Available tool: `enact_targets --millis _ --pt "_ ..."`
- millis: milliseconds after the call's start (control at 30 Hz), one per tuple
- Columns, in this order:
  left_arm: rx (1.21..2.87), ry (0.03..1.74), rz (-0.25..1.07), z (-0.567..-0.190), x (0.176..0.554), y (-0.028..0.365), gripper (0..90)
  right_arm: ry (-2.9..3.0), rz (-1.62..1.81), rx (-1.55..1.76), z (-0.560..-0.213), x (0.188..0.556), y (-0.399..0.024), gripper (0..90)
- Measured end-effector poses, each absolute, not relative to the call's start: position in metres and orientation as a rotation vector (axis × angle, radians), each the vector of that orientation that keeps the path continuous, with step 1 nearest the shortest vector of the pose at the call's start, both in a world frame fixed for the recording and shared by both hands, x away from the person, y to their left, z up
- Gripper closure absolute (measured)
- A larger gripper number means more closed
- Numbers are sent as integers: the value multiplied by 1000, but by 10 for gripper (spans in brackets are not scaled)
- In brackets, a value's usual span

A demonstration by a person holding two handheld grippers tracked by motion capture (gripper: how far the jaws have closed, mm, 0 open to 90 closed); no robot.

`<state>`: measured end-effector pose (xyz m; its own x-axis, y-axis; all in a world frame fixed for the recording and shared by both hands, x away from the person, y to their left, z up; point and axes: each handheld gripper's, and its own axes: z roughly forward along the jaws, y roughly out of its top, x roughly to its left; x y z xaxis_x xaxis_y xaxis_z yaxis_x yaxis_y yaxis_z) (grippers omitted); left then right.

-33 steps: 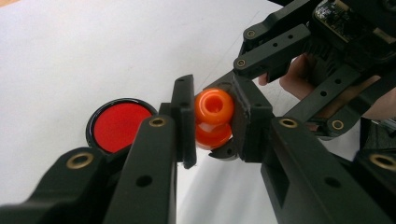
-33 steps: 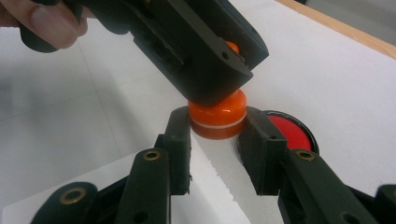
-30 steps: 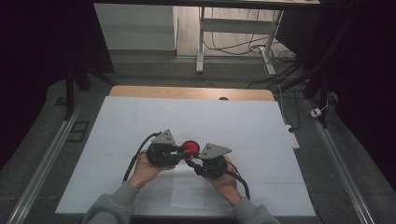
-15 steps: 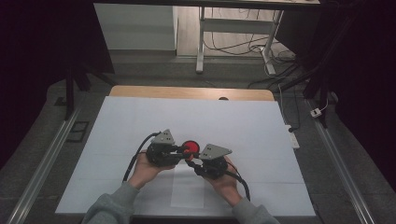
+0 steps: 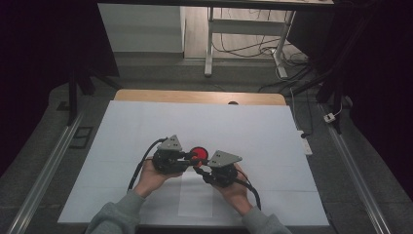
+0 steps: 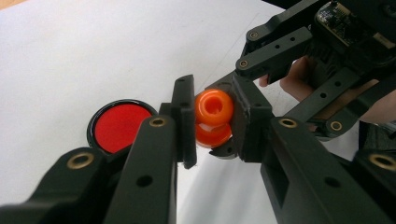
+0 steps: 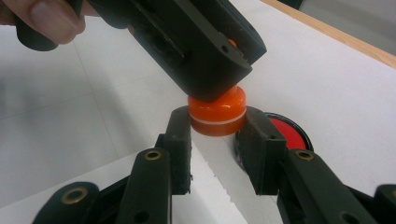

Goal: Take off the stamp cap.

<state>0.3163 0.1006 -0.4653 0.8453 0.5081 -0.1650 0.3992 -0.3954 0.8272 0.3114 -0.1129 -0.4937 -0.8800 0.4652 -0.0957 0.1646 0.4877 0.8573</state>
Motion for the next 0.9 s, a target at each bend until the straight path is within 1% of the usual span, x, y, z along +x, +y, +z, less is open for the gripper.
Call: enact_targets --millis 900 --pt "2031 672 133 -466 316 101 727 2424 1347 548 -494 311 -113 646"
